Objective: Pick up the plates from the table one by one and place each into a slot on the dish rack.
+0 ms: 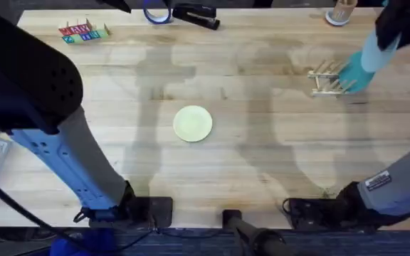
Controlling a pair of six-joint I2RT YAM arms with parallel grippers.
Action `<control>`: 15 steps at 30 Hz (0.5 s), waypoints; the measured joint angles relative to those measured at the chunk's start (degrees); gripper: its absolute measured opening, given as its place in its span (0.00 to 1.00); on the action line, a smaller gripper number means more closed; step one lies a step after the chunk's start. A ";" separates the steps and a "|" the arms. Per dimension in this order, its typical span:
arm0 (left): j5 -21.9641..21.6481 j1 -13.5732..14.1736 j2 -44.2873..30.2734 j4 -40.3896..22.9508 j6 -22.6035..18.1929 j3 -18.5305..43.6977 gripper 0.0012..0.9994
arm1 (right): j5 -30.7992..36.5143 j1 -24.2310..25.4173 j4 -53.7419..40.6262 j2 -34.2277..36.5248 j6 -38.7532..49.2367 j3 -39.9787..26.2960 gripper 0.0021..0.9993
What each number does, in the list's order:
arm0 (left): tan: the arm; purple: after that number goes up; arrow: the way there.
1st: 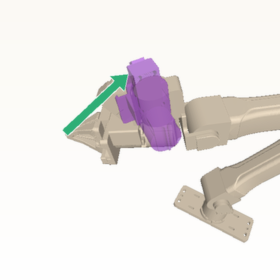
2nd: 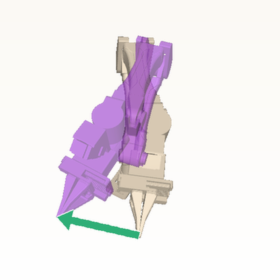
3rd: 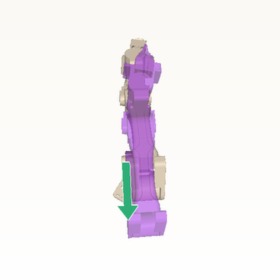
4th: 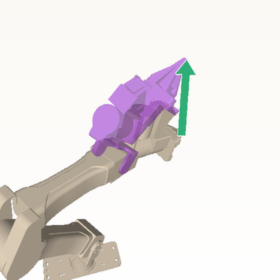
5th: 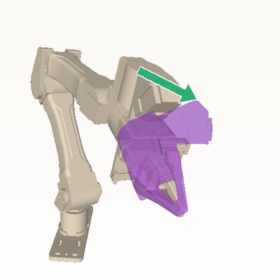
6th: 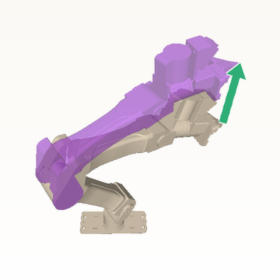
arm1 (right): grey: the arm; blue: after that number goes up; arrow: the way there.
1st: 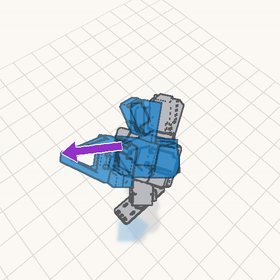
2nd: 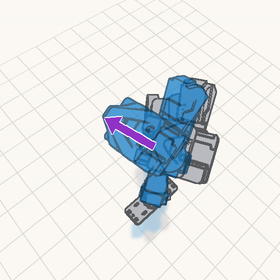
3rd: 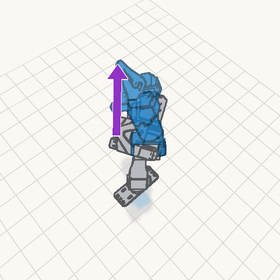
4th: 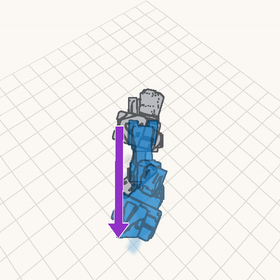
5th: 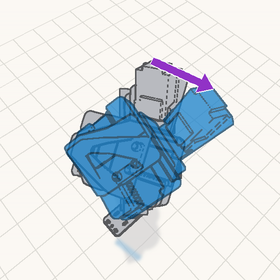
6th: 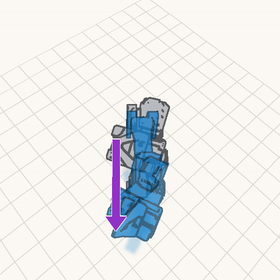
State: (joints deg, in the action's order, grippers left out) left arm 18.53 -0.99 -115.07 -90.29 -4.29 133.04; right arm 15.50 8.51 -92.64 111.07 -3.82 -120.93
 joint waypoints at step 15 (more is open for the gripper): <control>-0.03 0.00 -0.01 -0.02 0.00 -0.01 0.99 | 1.29 0.65 2.32 0.00 1.39 8.18 0.03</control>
State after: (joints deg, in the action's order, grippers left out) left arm 18.50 -0.99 -115.07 -90.30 -4.29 133.03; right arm 16.79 9.16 -90.32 111.07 -2.43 -112.75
